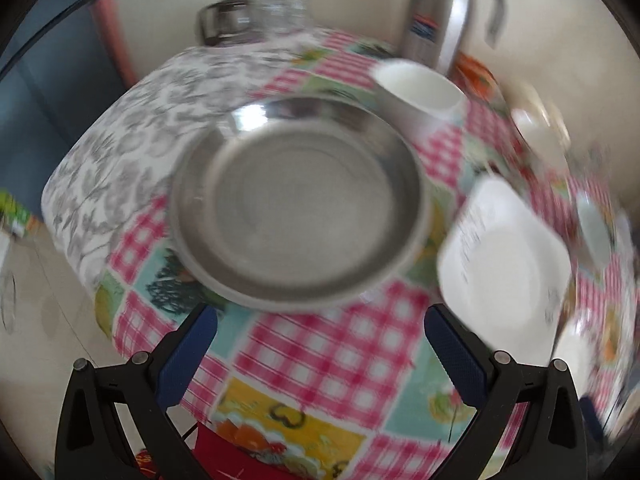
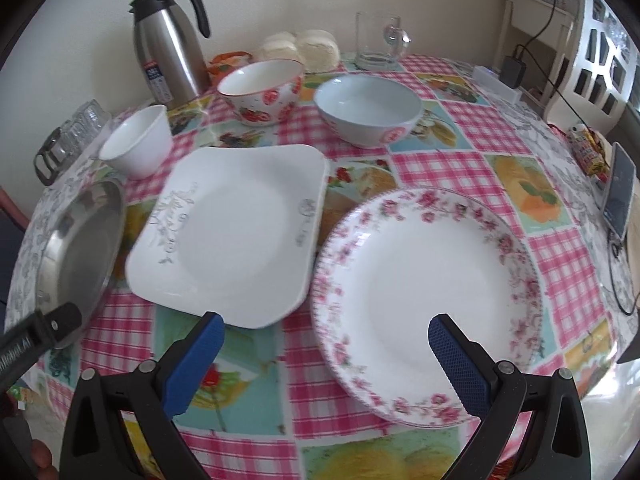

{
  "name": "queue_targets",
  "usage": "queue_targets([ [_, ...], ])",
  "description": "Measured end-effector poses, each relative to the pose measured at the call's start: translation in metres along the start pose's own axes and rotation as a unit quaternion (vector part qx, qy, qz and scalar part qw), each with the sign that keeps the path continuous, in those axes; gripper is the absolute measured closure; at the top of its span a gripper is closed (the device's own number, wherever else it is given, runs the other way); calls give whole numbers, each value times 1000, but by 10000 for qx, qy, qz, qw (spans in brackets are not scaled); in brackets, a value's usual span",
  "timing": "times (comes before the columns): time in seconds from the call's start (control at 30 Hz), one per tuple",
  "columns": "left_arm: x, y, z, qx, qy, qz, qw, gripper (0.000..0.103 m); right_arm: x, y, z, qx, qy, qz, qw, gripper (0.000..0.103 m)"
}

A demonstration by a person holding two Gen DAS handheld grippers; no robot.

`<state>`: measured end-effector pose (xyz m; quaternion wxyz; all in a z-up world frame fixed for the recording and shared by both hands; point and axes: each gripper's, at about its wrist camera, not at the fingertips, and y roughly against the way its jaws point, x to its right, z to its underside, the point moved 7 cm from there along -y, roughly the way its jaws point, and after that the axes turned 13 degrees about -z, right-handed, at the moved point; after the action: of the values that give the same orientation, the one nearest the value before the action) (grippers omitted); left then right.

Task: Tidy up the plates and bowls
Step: 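Move the left tool to the stainless steel plate rim and close on it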

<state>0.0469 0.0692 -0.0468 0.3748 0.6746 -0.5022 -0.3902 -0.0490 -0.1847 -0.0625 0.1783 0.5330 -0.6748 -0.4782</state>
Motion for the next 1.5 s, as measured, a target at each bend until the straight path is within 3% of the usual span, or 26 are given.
queue_targets([
  [0.17,-45,-15,-17,-96,919,-52,9957,0,-30,-8,-2,71,56,-426,9991,0],
  [0.4,-84,-34,-33,-59,1668,-83,9859,0,-68,-21,-6,241,325,-861,9955,0],
  [0.7,-83,-53,-39,-279,1661,334,9851,0,-118,-34,-18,356,653,-1510,9857,0],
  [0.87,-88,-65,-41,-447,1813,354,9818,0,-139,-42,-26,401,1066,-1409,9835,0],
  [1.0,-97,-77,-40,-611,2023,279,9770,0,-148,-53,-33,341,1035,-1513,9825,0],
  [1.2,-106,-92,-43,-678,2118,135,9749,3,-160,-72,-41,266,1149,-1535,9811,17],
  [1.33,-105,-99,-48,-695,2107,187,9749,10,-168,-84,-45,169,1182,-1664,9788,30],
  [1.5,-105,-107,-56,-698,2147,268,9738,23,-177,-96,-49,155,1315,-1601,9782,36],
])
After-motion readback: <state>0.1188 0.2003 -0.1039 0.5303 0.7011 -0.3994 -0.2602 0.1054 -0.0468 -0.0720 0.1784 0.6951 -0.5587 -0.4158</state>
